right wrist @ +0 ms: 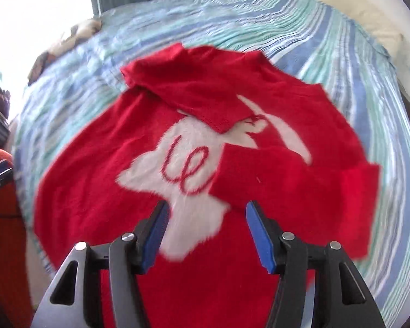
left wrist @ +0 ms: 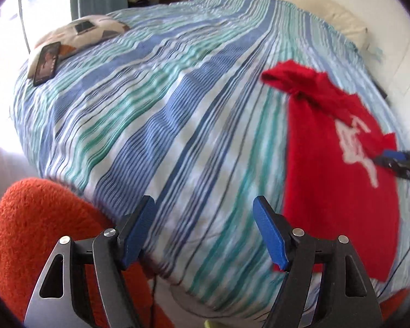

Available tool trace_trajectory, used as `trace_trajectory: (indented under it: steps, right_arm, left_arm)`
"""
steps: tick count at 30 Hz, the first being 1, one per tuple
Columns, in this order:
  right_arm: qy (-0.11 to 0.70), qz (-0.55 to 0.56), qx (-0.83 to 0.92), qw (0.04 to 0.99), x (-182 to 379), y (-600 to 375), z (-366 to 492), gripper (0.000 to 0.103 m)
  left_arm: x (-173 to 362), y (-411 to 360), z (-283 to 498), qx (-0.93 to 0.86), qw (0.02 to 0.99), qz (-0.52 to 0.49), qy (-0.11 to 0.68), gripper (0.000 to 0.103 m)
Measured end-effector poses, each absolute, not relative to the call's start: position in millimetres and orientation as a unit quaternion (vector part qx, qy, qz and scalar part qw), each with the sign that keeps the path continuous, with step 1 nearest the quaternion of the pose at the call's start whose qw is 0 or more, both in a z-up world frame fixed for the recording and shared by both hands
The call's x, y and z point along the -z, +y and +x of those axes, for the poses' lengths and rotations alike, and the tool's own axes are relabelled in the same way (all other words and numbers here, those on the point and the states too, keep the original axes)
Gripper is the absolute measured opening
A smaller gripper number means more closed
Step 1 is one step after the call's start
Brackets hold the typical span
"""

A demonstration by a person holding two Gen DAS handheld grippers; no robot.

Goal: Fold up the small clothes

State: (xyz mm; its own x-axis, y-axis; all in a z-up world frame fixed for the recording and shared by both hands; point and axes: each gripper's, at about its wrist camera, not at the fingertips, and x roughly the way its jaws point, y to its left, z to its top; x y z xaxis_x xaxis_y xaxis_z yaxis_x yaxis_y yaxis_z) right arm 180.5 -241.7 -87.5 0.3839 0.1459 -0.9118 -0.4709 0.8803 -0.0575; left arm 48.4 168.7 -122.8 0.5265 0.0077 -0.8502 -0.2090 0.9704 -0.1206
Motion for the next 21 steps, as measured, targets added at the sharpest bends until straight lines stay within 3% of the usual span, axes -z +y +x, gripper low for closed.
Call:
trace_trajectory:
  steps: [2,3,4,5,13,17,21]
  right_arm:
    - [0.526,-0.187,-0.176,0.811,112,-235,196,0.050]
    - [0.530,-0.184,-0.165,0.811,121,-238,203,0.036]
    - [0.530,-0.173,-0.154,0.816,122,-245,207,0.010]
    - [0.522,-0.155,-0.136,0.828,113,-257,208,0.006]
    - [0.429,0.002,0.112,0.896,3,-505,142,0.006]
    - [0.433,0.063,0.239,0.867,9,-618,90,0.006]
    - [0.443,0.093,0.266,0.851,37,-653,67,0.006]
  left_arm:
    - [126,176,53,-0.064,0.861,-0.130,0.487,0.076]
    - [128,179,54,-0.066,0.860,-0.138,0.487,0.077]
    - [129,181,55,-0.071,0.858,-0.142,0.489,0.077]
    - [130,181,55,-0.074,0.856,-0.143,0.491,0.077]
    - [138,166,57,-0.061,0.849,-0.137,0.507,0.077]
    - [139,150,56,-0.052,0.852,-0.108,0.509,0.077]
    - [140,137,54,-0.046,0.856,-0.080,0.508,0.077]
